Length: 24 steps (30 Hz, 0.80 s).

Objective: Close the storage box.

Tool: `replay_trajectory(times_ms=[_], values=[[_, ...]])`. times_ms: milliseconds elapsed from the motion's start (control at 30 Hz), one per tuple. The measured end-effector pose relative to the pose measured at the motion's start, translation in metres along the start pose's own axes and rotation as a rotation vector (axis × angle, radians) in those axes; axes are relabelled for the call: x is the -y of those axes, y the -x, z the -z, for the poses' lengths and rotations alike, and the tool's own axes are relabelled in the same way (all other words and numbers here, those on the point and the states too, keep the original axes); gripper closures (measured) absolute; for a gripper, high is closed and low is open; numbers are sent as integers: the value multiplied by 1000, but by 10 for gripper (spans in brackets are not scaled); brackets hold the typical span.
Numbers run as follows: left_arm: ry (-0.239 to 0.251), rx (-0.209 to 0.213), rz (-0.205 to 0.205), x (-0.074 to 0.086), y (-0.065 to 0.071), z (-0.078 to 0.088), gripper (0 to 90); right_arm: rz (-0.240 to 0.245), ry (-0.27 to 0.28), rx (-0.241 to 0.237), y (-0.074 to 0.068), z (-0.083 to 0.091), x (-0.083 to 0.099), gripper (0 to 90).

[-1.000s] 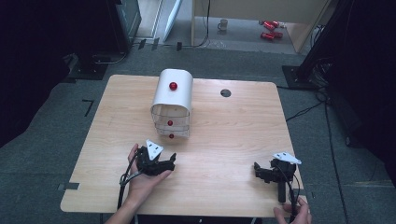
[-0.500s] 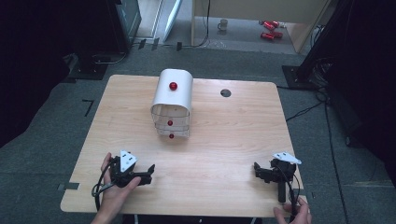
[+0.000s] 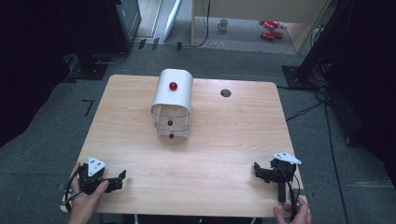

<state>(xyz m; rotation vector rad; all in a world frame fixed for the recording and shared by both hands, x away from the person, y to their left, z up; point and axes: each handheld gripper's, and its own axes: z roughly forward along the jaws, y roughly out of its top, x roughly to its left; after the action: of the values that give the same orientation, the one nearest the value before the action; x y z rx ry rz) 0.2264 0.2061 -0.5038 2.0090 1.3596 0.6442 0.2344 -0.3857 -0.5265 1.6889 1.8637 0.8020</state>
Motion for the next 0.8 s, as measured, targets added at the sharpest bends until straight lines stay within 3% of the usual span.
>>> replay_trajectory(times_ms=[167,300,433,533,800], values=[[-46,-39,7,8,-15,-5,0,0,0,0,0,0,0,0],[-63,-44,-2,5,-15,-9,0,0,0,0,0,0,0,0],[-72,-22,-4,4,-11,-14,0,0,0,0,0,0,0,0],[-61,24,27,6,-14,-16,0,0,0,0,0,0,0,0],[-61,7,45,5,-11,-17,0,0,0,0,0,0,0,0]])
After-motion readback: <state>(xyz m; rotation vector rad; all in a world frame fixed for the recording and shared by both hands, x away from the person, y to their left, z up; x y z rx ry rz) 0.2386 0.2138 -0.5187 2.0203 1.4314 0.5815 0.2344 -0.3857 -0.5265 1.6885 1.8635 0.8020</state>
